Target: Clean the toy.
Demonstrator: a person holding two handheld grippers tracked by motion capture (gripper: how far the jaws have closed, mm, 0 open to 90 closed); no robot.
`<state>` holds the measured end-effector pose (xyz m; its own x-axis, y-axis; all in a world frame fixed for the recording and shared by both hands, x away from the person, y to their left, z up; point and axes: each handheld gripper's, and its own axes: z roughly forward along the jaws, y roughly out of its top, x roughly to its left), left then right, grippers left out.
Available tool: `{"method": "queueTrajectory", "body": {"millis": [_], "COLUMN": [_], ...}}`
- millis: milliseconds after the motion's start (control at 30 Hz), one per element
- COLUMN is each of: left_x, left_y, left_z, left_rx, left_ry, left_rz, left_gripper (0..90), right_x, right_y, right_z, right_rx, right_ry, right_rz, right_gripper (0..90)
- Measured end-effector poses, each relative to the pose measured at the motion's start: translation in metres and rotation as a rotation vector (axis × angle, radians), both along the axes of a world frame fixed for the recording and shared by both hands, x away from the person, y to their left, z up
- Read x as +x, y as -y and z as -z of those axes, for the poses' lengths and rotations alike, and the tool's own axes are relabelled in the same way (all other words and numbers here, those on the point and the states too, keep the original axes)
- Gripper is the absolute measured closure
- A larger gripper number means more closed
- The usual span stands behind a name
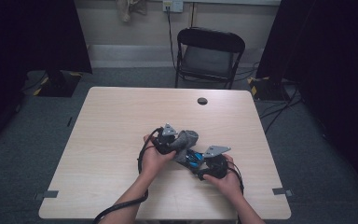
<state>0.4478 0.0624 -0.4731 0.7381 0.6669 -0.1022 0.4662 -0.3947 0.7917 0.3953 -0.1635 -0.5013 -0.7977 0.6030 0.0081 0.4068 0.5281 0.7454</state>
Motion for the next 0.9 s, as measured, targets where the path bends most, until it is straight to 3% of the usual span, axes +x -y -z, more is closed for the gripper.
{"method": "queueTrajectory", "body": {"millis": [400,900], "left_x": [0.005,0.012], "left_y": [-0.014,-0.036], "left_z": [0.004,0.009], "left_rx": [0.020,0.006], "left_ry": [0.006,-0.031], "left_rz": [-0.034,-0.077], "left_gripper": [66.4,66.4], "right_x": [0.000,0.000], "right_y": [0.000,0.000], "right_z": [0.000,0.000], "right_rx": [0.000,0.001], "right_ry": [0.000,0.000], "right_rz": [0.000,0.000], "right_gripper": [25.1,25.2]}}
